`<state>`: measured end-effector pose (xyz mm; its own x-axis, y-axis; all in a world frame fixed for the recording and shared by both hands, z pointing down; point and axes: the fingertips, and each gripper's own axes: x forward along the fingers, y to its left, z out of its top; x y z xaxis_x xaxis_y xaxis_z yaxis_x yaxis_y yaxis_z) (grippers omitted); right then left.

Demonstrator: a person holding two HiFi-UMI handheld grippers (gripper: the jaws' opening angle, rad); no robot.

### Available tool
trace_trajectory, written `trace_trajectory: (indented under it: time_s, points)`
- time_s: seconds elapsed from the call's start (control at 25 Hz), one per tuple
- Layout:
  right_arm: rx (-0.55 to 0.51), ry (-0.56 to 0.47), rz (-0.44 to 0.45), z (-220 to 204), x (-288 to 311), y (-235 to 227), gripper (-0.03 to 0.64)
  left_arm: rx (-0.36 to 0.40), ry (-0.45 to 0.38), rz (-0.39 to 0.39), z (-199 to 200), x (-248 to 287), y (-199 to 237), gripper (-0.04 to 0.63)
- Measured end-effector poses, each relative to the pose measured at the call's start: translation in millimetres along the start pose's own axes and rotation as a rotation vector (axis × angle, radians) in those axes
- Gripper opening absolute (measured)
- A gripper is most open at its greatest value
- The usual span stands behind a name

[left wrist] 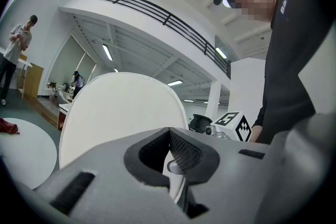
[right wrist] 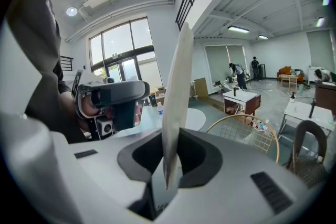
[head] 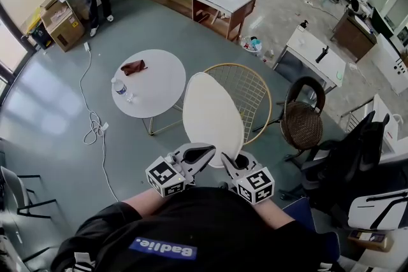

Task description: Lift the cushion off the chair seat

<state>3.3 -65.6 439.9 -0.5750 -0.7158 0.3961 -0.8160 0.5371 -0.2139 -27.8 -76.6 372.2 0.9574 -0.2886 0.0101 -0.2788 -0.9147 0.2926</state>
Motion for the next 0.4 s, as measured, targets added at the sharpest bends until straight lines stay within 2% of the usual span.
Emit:
trace_trajectory:
  time_s: [0.4]
  points:
    - [0.005, -0.005, -0.001, 2.1, -2.1, 2.3, 0.069, 0.002, -0.001, -0.001, 2.1, -2.3, -2.2, 0.014]
